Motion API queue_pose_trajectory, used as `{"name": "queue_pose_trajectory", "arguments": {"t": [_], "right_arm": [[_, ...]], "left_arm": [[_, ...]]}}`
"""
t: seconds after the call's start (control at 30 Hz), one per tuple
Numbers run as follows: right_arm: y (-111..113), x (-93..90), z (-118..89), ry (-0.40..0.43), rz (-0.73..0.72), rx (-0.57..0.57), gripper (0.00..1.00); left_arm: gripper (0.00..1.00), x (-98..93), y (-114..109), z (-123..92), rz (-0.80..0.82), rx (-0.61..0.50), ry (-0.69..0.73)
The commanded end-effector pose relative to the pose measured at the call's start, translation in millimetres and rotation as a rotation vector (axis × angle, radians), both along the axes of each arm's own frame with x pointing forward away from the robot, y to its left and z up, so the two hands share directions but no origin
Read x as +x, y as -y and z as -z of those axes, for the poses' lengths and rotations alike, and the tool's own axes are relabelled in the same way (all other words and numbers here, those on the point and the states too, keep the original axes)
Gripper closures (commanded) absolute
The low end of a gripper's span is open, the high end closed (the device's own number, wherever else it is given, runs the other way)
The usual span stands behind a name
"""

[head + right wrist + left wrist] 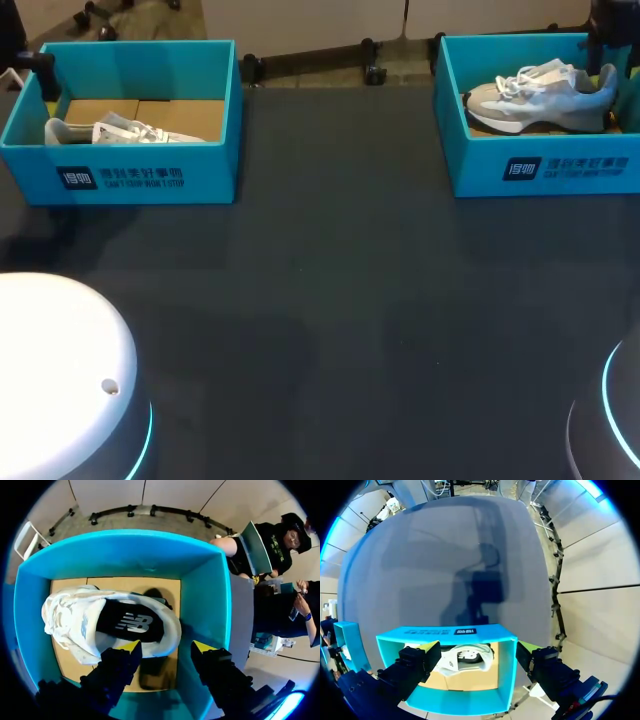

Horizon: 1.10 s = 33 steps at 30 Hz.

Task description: Take the shoe out of the shoebox, open the shoe tongue, remove and reinsert the insole, then place the shoe into the shoebox

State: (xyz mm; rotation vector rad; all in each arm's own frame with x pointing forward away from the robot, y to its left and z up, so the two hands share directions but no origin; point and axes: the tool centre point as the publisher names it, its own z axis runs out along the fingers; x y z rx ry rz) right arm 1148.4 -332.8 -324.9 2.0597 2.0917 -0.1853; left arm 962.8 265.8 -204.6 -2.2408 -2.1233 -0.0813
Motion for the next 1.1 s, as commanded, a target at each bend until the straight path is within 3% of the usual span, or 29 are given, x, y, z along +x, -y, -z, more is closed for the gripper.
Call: {"name": "queue_pose_trajectory", "arguments": {"t": [0.03,0.13,0.37,0.53,0.7,1.03,1.1], "right_arm": [[2,10.9,5,-0.017,0.01,0.004,0.34],[2,13.8,10,-0.024,0.021,0.006,0.43],[4,18.8,24,-0.05,0.033,0.009,0.48],[5,19.6,32,-0.069,0.053,0.015,0.38],[5,18.3,36,-0.074,0.062,0.019,0.53],[1,13.0,36,-0.075,0.068,0.027,0.55],[1,12.5,35,-0.069,0.071,0.03,0.48]], "left_arm": [[0.0,-1.7,0,0,0.001,0.001,0.004],[0.0,-1.7,0,0,0.001,0.001,0.004],[0.0,-1.7,0,0,0.001,0.001,0.004],[0.0,-1.7,0,0,0.001,0.001,0.004],[0.0,-1.7,0,0,0.001,0.001,0.004],[0.0,-1.7,0,0,0.001,0.001,0.004],[0.0,-1.7,0,0,0.001,0.001,0.004]]}}
